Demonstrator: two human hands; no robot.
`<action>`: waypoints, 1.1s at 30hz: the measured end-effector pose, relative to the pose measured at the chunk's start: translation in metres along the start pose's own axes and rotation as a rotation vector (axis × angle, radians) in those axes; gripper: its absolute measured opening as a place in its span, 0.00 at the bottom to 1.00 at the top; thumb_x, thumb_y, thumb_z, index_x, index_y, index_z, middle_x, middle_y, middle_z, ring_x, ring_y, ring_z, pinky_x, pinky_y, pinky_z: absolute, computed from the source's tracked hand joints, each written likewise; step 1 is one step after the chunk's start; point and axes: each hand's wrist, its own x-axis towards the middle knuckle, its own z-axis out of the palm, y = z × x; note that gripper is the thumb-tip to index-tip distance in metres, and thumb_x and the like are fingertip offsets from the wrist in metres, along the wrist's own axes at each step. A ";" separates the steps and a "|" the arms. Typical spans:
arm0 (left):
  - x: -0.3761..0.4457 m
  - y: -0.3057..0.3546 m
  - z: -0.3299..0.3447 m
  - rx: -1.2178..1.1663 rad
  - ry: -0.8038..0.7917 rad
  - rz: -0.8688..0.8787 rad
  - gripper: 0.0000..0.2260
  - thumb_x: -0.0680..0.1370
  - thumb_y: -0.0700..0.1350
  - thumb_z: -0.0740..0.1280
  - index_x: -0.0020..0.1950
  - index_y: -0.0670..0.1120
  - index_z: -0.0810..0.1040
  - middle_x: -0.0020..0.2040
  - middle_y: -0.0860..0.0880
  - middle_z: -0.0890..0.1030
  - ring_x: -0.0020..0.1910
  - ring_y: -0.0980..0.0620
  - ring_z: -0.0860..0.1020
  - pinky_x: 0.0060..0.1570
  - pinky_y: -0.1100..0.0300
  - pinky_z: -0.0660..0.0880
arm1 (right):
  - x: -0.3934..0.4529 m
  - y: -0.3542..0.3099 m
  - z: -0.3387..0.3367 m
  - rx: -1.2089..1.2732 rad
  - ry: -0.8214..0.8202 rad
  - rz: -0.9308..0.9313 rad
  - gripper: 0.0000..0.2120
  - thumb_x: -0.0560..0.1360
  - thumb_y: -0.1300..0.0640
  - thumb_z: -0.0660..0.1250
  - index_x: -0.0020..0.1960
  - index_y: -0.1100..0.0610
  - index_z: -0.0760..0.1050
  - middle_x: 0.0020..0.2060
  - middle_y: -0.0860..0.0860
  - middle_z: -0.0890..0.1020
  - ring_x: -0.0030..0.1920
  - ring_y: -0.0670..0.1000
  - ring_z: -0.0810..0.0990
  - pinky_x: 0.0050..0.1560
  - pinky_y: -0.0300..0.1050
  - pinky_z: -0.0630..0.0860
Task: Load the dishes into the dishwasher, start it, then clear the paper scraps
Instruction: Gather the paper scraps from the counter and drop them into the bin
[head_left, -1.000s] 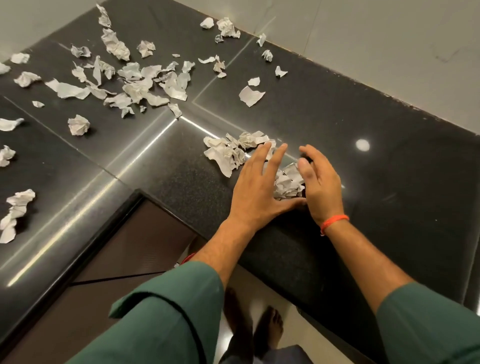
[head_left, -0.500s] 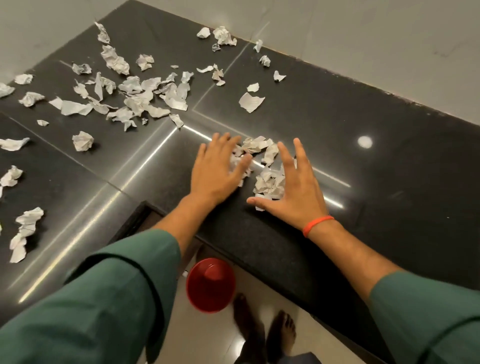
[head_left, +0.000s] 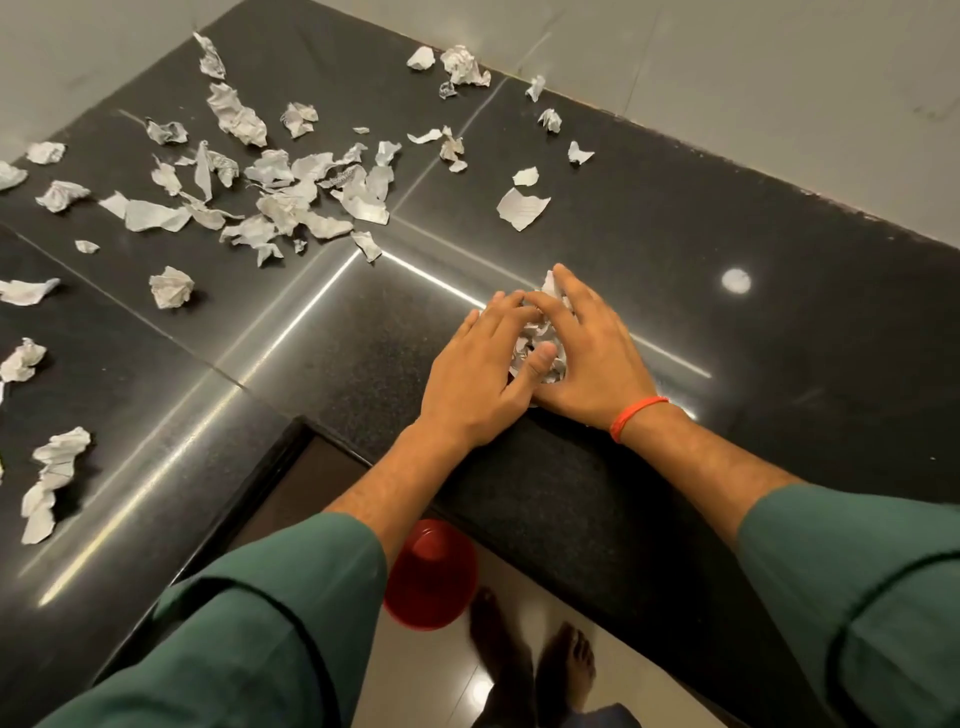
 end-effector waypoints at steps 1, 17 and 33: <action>0.000 0.001 0.000 -0.006 0.008 -0.002 0.20 0.84 0.60 0.56 0.72 0.52 0.69 0.77 0.54 0.67 0.78 0.54 0.63 0.76 0.51 0.61 | 0.004 0.001 0.000 -0.026 -0.011 -0.014 0.37 0.68 0.38 0.66 0.75 0.45 0.63 0.80 0.52 0.56 0.78 0.55 0.59 0.75 0.55 0.61; -0.004 0.012 -0.005 -0.096 0.074 -0.104 0.36 0.76 0.65 0.66 0.80 0.55 0.56 0.80 0.53 0.58 0.69 0.52 0.73 0.51 0.48 0.81 | 0.013 -0.012 -0.001 0.256 0.176 0.053 0.17 0.72 0.63 0.66 0.61 0.53 0.76 0.51 0.46 0.82 0.51 0.48 0.80 0.54 0.47 0.78; 0.011 0.047 0.031 -0.158 0.322 -0.377 0.25 0.83 0.61 0.52 0.79 0.55 0.63 0.79 0.52 0.66 0.77 0.54 0.65 0.71 0.47 0.68 | 0.002 -0.022 -0.013 0.875 0.456 0.522 0.11 0.78 0.53 0.66 0.59 0.50 0.81 0.52 0.46 0.85 0.53 0.45 0.83 0.60 0.48 0.78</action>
